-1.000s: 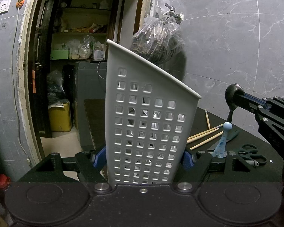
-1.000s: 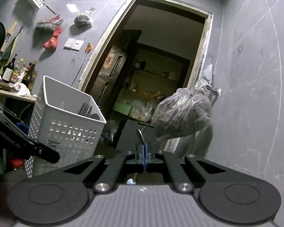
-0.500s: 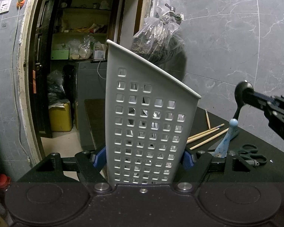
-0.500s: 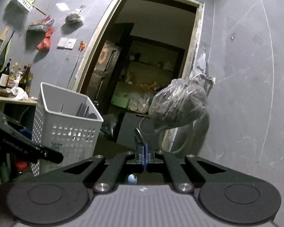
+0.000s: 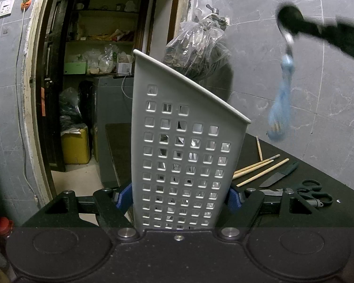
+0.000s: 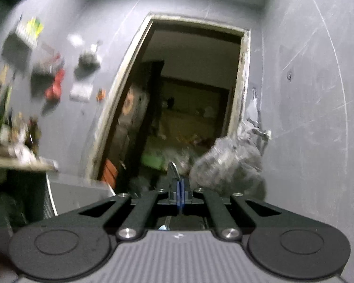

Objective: Organize utensils
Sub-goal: 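Lower the blue-handled spoon into the basket and open the right tool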

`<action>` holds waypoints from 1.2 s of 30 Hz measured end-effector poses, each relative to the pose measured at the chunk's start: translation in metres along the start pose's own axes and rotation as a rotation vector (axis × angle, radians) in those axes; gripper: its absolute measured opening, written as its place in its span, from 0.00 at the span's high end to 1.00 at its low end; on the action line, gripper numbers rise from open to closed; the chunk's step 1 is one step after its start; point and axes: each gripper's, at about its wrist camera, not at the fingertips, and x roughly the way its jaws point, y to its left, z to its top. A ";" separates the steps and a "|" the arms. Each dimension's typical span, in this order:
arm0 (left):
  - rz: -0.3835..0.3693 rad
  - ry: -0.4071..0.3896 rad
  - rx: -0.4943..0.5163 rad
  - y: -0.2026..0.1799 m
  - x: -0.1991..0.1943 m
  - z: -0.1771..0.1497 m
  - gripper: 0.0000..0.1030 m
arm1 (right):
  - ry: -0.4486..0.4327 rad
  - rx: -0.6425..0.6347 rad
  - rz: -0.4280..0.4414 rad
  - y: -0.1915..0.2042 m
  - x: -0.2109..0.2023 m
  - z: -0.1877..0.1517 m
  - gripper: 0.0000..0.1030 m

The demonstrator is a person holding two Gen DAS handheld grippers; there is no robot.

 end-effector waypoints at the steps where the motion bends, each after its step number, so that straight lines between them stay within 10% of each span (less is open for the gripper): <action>1: -0.001 0.000 0.000 0.000 0.000 0.000 0.25 | -0.017 0.023 0.017 0.000 0.003 0.007 0.98; 11: -0.001 0.000 0.000 0.001 0.000 0.000 0.25 | -0.128 0.064 0.098 0.018 0.043 0.025 0.98; 36: -0.001 -0.001 0.000 0.001 0.000 0.000 0.25 | 0.086 0.043 0.168 0.041 0.056 -0.030 0.98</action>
